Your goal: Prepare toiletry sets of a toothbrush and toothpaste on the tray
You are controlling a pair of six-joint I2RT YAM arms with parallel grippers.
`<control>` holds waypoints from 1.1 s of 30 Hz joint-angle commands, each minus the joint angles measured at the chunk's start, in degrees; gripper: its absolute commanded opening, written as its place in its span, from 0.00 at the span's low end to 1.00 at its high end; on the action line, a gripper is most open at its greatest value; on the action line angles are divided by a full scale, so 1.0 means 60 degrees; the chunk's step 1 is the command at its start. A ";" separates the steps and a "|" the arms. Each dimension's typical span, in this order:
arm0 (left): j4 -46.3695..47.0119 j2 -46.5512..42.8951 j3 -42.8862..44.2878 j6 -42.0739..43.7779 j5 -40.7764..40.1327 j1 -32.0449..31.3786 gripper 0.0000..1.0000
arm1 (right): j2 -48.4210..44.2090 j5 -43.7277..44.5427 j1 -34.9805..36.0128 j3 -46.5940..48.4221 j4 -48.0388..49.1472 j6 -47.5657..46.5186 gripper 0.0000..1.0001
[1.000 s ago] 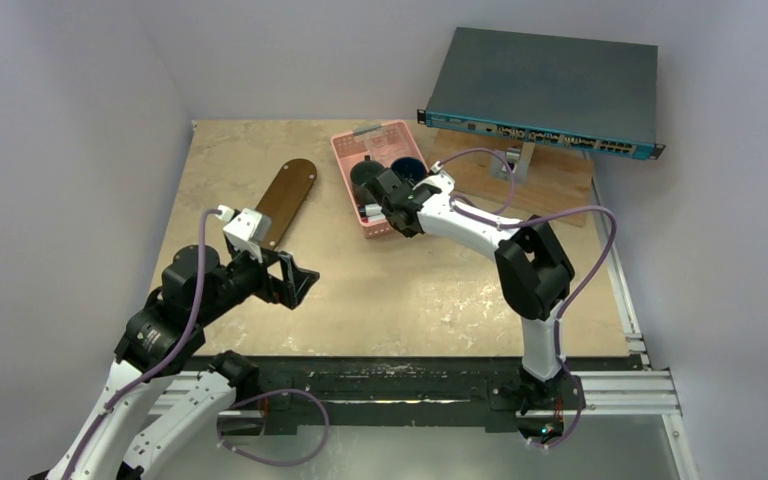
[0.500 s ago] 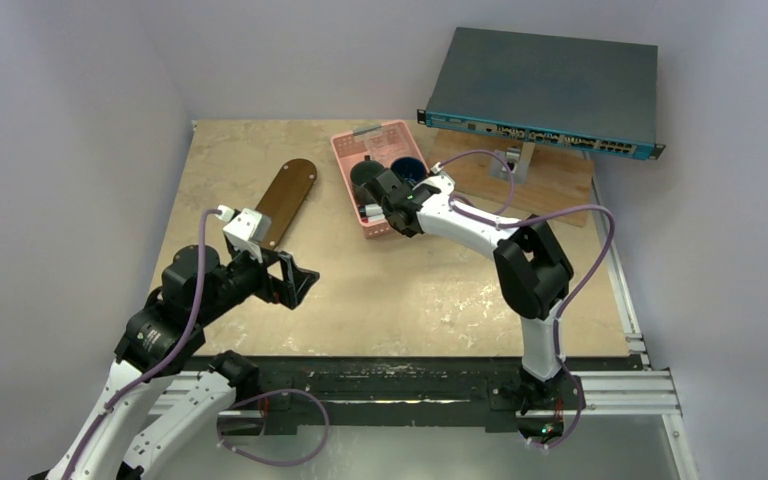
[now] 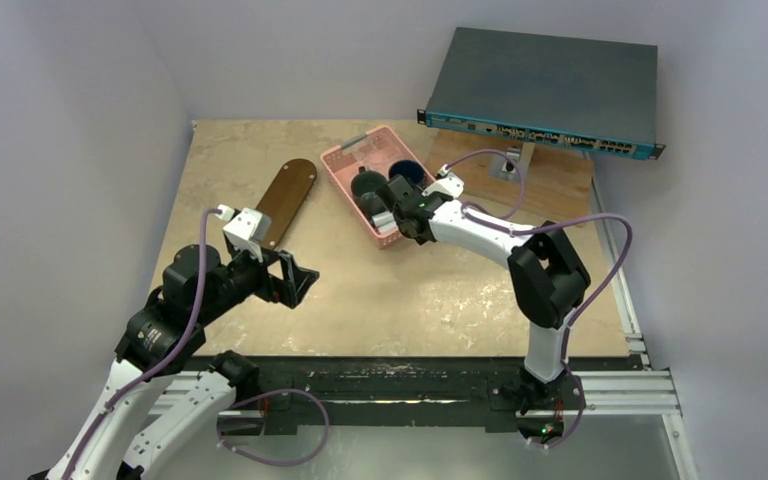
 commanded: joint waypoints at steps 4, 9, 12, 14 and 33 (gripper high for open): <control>0.0207 0.0033 0.0015 -0.0054 -0.0322 -0.0043 1.00 | -0.1149 0.0232 -0.0031 -0.0898 0.0719 -0.2433 0.00; 0.0182 0.0033 0.0008 -0.0039 -0.0434 -0.0043 1.00 | -0.1760 -0.0020 -0.0162 -0.1823 0.1491 -0.3580 0.00; 0.0180 0.0060 0.0005 -0.0029 -0.0442 -0.0043 1.00 | -0.1955 -0.0208 -0.0241 -0.2240 0.1852 -0.4327 0.00; 0.0173 0.0089 0.0018 -0.0024 -0.0453 -0.0043 1.00 | -0.2079 -0.0386 -0.0264 -0.2513 0.2233 -0.4969 0.00; 0.0117 0.0267 0.0033 0.0032 -0.0662 -0.0039 1.00 | -0.3357 -0.3535 -0.1227 -0.4287 0.4152 -0.9441 0.00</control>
